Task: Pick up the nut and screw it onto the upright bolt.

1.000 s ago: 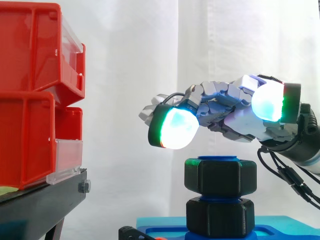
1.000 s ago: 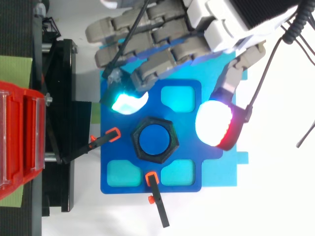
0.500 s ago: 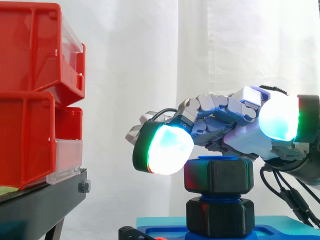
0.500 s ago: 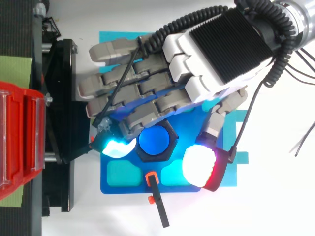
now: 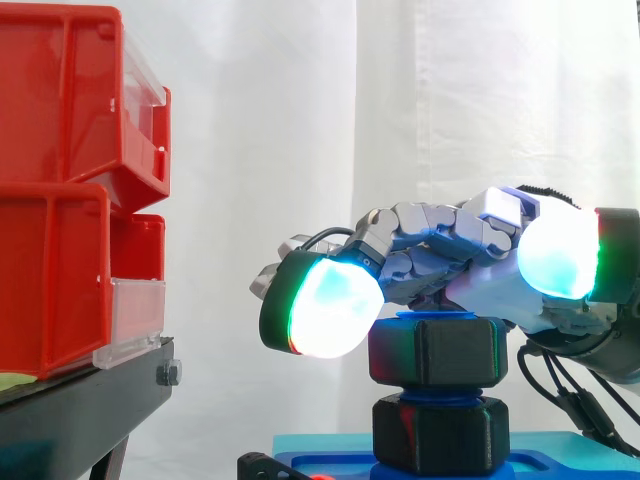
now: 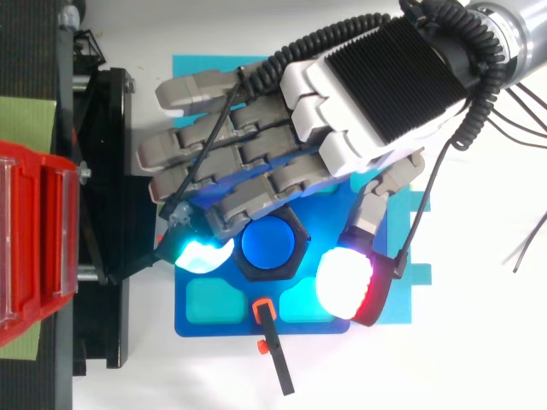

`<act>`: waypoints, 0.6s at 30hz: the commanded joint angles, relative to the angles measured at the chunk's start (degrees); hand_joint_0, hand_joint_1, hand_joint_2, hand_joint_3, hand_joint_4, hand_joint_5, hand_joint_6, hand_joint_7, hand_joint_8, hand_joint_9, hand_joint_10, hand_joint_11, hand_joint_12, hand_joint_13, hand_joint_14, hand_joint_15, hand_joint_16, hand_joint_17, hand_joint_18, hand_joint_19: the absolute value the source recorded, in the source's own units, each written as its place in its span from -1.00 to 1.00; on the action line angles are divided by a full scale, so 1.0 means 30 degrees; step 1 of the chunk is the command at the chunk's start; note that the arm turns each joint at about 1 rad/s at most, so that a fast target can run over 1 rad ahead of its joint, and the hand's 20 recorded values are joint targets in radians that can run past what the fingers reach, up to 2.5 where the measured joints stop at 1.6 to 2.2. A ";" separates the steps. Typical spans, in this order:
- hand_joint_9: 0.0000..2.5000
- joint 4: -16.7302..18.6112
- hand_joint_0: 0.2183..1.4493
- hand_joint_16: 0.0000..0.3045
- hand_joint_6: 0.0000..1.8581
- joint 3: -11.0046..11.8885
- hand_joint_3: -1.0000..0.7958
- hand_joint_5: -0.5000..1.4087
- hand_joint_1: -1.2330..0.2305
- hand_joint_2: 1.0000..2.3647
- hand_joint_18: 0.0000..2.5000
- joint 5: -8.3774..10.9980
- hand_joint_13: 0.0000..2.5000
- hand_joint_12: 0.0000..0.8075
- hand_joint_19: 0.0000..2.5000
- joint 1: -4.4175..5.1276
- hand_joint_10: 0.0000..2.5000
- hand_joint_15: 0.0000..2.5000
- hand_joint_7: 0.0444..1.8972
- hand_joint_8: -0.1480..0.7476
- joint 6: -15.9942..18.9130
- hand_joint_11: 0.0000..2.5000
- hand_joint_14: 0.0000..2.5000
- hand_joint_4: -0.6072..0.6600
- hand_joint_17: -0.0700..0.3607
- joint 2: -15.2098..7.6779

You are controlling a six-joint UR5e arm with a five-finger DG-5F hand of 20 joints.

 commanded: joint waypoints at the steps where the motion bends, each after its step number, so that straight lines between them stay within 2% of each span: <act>1: -0.69 0.0002 -0.58 -0.76 -0.46 0.0000 -0.44 -0.66 0.44 -1.00 -1.00 -0.0174 -0.84 -0.22 -1.00 -0.0133 -1.00 -1.00 -0.14 -0.14 -0.0002 -1.00 -1.00 0.31 -0.29 -0.0006; 11: -0.66 0.0090 -0.57 -0.78 -0.46 0.0000 -0.44 -0.64 0.41 -1.00 -1.00 -0.0701 -0.80 -0.25 -1.00 -0.0514 -1.00 -1.00 0.08 -0.11 -0.0060 -1.00 -1.00 0.36 -0.32 -0.0006; 18: -0.63 0.0266 -0.57 -0.79 -0.46 0.0000 -0.44 -0.61 0.41 -1.00 -1.00 -0.1111 -0.77 -0.27 -1.00 -0.0954 -1.00 -1.00 0.21 -0.08 -0.0207 -1.00 -1.00 0.34 -0.34 -0.0035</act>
